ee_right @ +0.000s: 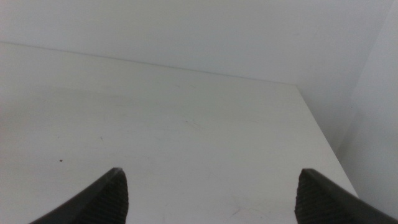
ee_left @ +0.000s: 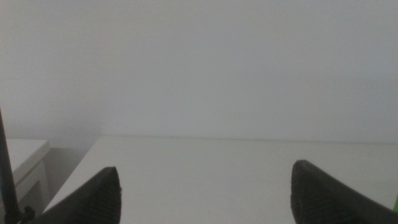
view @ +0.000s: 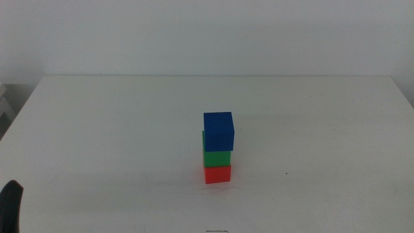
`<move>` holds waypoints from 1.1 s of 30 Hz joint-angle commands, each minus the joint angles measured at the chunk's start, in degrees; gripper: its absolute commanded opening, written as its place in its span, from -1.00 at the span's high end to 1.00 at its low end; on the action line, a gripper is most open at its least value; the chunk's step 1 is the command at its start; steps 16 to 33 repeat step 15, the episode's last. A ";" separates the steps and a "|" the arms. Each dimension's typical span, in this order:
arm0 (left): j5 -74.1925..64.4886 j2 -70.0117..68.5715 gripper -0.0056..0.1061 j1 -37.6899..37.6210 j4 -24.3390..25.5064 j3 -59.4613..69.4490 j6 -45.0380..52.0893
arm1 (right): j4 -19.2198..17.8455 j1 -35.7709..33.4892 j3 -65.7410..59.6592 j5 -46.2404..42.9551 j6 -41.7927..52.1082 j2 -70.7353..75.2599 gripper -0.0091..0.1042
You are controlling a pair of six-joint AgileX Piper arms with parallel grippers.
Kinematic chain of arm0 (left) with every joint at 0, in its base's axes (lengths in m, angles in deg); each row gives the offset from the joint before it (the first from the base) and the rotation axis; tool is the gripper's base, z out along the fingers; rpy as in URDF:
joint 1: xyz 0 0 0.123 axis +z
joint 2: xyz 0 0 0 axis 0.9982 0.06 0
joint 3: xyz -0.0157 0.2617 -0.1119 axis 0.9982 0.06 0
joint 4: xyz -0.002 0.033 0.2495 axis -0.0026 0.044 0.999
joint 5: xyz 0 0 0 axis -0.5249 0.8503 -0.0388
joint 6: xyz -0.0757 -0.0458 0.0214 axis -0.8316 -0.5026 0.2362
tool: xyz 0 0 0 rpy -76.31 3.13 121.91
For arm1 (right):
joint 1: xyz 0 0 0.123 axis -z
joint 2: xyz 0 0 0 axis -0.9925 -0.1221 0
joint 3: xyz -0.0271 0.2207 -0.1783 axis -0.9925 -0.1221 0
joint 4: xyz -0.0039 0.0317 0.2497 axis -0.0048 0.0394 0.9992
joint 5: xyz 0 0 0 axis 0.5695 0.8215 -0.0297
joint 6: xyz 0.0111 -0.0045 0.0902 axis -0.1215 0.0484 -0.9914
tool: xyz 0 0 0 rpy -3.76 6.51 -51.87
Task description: Stack red cubes first, then green, then blue cubes in a specific spot.
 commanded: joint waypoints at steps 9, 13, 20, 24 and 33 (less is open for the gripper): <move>-0.10 -1.16 -0.78 0.11 2.90 -0.13 -0.19 | -0.25 0.40 1.01 -4.59 0.09 1.13 -0.56; -1.96 -1.16 -0.78 0.11 2.90 -0.13 -0.19 | -0.25 0.40 1.01 -4.59 0.09 1.13 -0.56; -1.92 -1.16 -0.78 0.11 2.99 -0.13 -0.19 | -0.25 0.40 1.01 -4.59 0.09 1.13 -0.56; -1.92 -1.16 -0.78 0.11 2.99 -0.13 -0.19 | -0.25 0.40 1.01 -4.59 0.09 1.13 -0.56; -1.92 -1.16 -0.78 0.11 2.99 -0.13 -0.19 | -0.25 0.40 1.01 -4.59 0.09 1.13 -0.56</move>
